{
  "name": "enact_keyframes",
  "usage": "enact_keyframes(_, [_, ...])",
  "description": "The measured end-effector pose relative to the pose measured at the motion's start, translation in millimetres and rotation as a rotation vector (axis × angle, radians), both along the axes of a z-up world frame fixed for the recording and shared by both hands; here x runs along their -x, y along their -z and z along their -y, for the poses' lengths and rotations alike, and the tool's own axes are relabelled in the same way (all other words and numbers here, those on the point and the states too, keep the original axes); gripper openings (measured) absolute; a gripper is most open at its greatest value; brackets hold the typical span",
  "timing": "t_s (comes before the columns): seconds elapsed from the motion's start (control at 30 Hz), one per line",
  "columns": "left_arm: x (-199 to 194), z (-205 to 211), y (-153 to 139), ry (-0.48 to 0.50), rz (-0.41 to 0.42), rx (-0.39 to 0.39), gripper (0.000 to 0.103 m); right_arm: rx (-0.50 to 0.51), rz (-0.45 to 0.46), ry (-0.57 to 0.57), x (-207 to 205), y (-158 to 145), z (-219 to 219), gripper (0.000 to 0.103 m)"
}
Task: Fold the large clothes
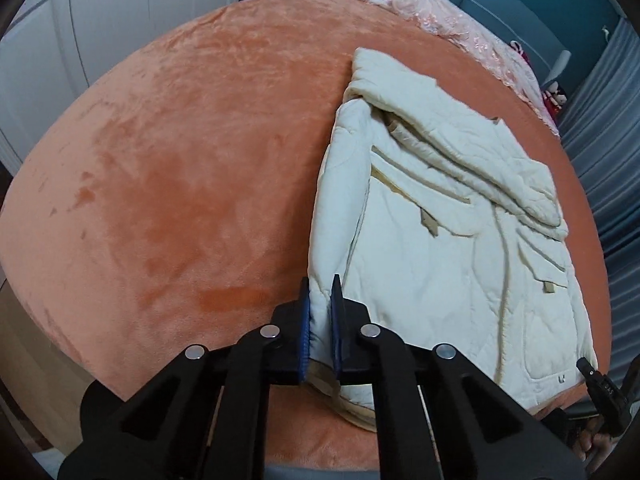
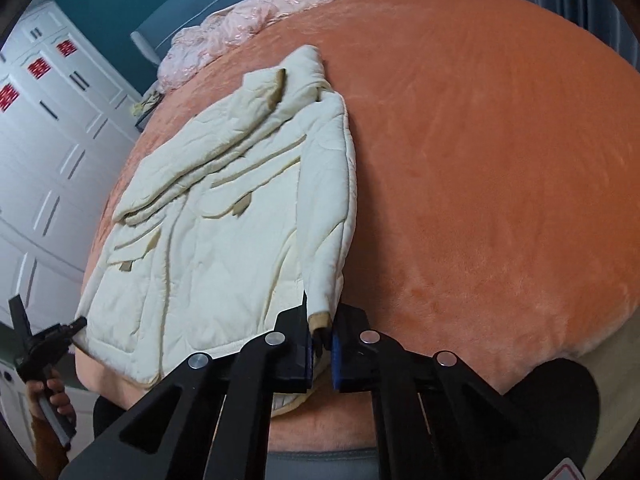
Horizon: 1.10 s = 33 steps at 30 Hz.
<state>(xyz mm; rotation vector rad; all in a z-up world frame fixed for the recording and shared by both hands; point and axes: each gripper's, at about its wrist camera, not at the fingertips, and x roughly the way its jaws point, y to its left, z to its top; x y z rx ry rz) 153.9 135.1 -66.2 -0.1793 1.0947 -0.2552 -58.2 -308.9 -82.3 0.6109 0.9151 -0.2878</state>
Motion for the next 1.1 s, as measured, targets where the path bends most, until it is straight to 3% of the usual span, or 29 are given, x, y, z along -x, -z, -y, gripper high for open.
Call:
enact_keyframes(0.07, [16, -8, -21, 0.035, 0.021, 0.006, 0.007, 0.025, -0.016, -0.074, 10, -19, -7, 0.005])
enact_keyframes(0.17, [47, -17, -48, 0.102, 0.035, -0.044, 0.007, 0.077, -0.089, -0.213, 38, -41, -24, 0.005])
enact_keyframes(0.33, [117, -52, -64, 0.162, -0.083, -0.083, 0.007, 0.098, -0.245, -0.382, 98, -67, -54, 0.005])
enact_keyframes(0.43, [155, -68, -81, 0.156, -0.112, -0.104, 0.007, 0.030, -0.260, -0.430, 128, -86, -68, 0.005])
enact_keyframes(0.5, [165, -72, -100, 0.130, -0.089, -0.069, 0.007, 0.021, -0.219, -0.432, 133, -102, -72, 0.005])
enact_keyframes(0.6, [151, -68, -128, 0.091, 0.020, -0.020, 0.007, 0.058, -0.084, -0.349, 113, -127, -55, 0.005])
enact_keyframes(0.67, [128, -59, -143, 0.068, 0.120, -0.027, 0.007, 0.060, 0.021, -0.263, 93, -136, -32, 0.005])
enact_keyframes(0.7, [115, -53, -149, 0.037, 0.183, -0.045, 0.000, 0.035, 0.067, -0.216, 81, -134, -20, 0.005])
enact_keyframes(0.73, [100, -51, -155, -0.011, 0.254, -0.078, 0.000, 0.001, 0.112, -0.167, 68, -131, -5, 0.005])
enact_keyframes(0.8, [68, -48, -161, -0.079, 0.334, -0.064, 0.000, -0.073, 0.182, -0.088, 39, -118, 20, 0.005])
enact_keyframes(0.93, [-5, -31, -135, -0.133, 0.308, -0.064, 0.000, -0.136, 0.231, 0.011, -21, -83, 41, 0.005])
enact_keyframes(1.0, [-29, -23, -119, -0.160, 0.299, -0.076, 0.000, -0.117, 0.215, 0.042, -48, -68, 42, 0.005])
enact_keyframes(1.1, [-54, -15, -110, -0.144, 0.258, -0.032, 0.000, -0.075, 0.178, 0.073, -80, -57, 46, 0.005])
